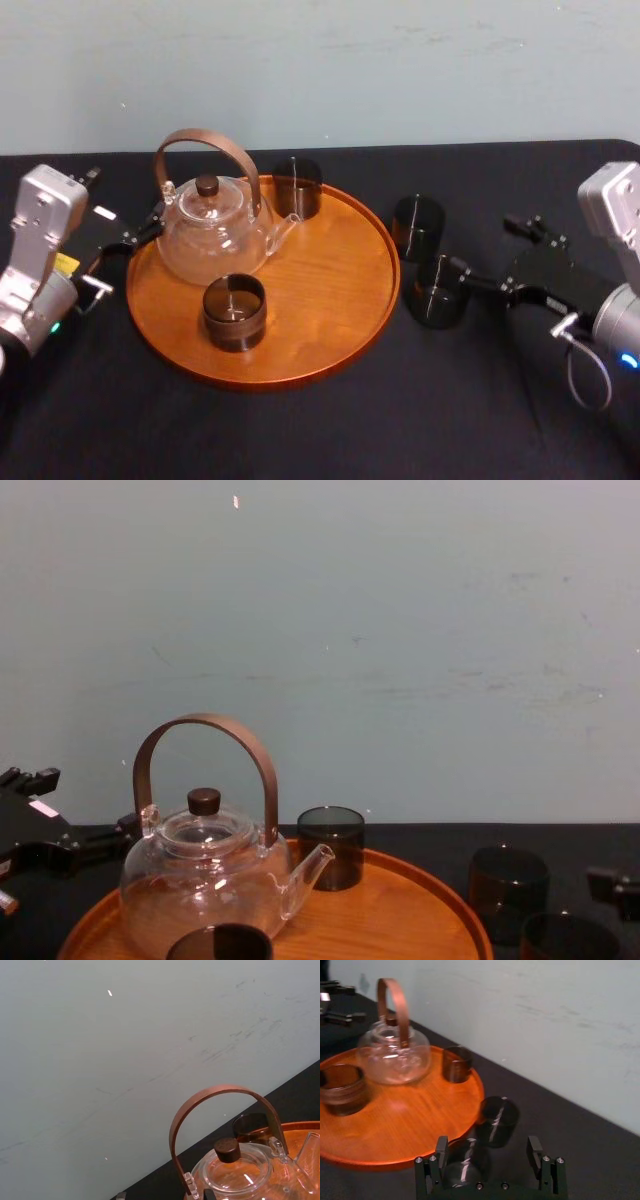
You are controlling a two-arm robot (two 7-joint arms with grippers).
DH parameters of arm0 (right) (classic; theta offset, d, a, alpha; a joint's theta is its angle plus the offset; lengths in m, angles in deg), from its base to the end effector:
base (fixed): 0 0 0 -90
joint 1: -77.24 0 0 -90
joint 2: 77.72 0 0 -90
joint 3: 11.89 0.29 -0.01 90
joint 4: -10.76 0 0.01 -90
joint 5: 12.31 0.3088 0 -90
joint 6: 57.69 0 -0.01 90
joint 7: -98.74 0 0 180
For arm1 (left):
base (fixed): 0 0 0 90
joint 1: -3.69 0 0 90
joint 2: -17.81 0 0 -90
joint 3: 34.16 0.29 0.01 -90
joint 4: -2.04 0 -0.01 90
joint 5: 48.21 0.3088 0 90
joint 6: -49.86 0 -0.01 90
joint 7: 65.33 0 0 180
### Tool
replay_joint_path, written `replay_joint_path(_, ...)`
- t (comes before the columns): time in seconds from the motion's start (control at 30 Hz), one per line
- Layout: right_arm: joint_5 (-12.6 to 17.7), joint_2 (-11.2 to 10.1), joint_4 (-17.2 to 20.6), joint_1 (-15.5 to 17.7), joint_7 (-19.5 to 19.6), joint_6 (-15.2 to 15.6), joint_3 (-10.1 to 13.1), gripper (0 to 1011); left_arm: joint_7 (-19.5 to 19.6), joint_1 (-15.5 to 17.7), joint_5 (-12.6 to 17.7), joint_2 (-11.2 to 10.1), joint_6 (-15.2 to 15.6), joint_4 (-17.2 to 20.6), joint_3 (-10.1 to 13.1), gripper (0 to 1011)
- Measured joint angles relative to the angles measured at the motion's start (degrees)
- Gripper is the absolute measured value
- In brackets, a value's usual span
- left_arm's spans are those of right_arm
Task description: Pick up the glass from the table and place it on the tray.
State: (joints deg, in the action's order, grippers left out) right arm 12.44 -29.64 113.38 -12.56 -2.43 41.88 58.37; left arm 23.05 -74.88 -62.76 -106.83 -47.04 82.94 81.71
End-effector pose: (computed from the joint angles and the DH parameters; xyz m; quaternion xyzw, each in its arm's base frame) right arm 0.3034 -0.0730 -0.2468 -0.1655 -0.0249 -0.4668 0.8684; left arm 0.3581 0.0826 -0.3023 0.1415 -0.1324 0.5799 0.7913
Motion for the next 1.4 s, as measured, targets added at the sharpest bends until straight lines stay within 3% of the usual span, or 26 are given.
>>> replay_joint_path(0.37, 0.28, 0.3, 3.56, 3.46, -1.88, 2.02, 0.88, 1002, 0.0, 0.0, 0.0, 0.0, 0.0, 0.0, 0.0, 1001)
replay_joint_path(1.4, -2.48, 4.83, 0.66, 4.66, -5.01, 3.94, 3.6, 1002, 0.0, 0.0, 0.0, 0.0, 0.0, 0.0, 0.0, 1001)
